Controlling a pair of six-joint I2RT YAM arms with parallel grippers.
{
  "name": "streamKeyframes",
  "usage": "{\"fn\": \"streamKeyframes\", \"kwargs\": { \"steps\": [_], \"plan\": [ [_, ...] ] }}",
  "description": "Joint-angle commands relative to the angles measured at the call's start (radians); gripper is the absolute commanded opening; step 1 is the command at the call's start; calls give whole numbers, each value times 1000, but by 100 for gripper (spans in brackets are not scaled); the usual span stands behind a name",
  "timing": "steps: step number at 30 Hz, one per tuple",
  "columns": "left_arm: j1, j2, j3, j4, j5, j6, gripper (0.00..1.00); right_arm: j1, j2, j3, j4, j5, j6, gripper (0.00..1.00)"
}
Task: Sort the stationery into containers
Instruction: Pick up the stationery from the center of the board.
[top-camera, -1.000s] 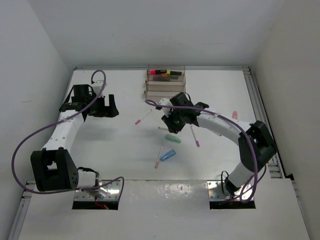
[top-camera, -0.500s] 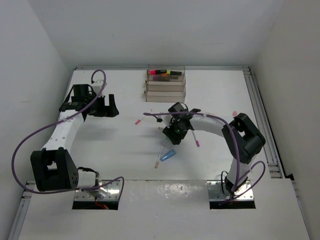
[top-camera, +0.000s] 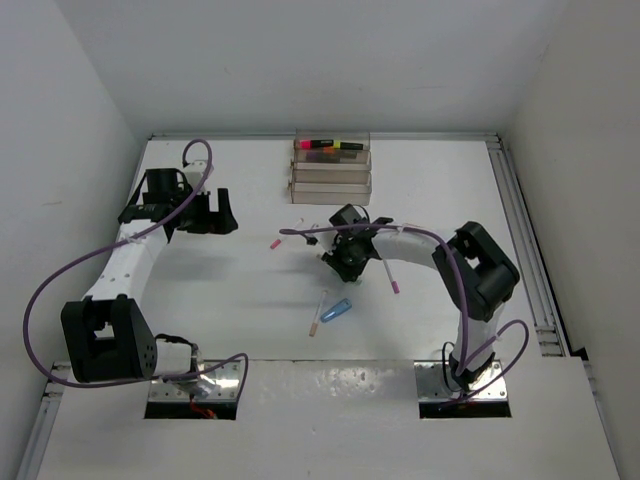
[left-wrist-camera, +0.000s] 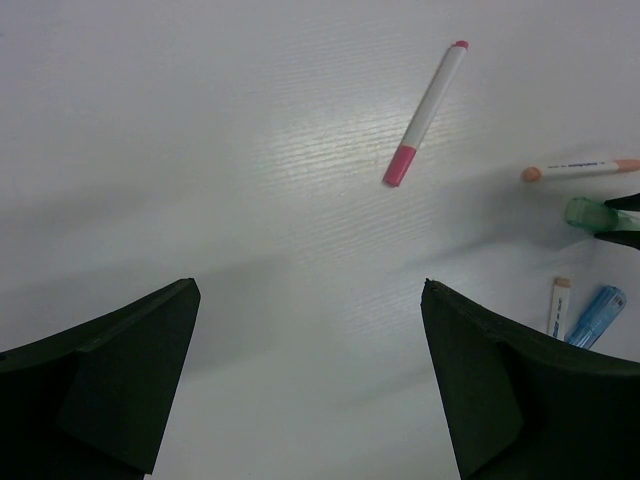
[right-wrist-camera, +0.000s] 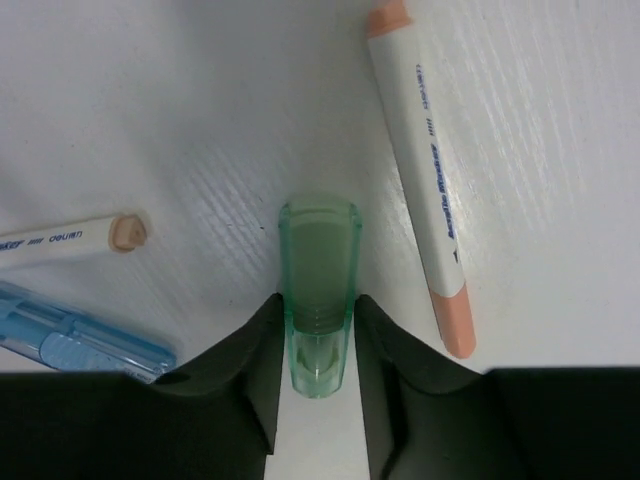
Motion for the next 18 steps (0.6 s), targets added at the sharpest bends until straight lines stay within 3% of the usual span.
{"fn": "streamKeyframes", "kwargs": {
  "steps": [1,5,9,14,18],
  "plan": [
    [11,-3,17,26,9,10,100,27,-2,10,27,39,-31,22],
    [11,-5,21,19,6,18,100,25,-86,55,-38,20,-70,6],
    [12,-9,24,20,15,17,100,-42,-105,335,-112,-17,-108,0],
    [11,-2,15,89,47,-28,100,-217,61,646,50,31,-64,0],
    [12,15,24,120,64,-42,100,-298,167,701,324,17,-11,0]
  ]
}}
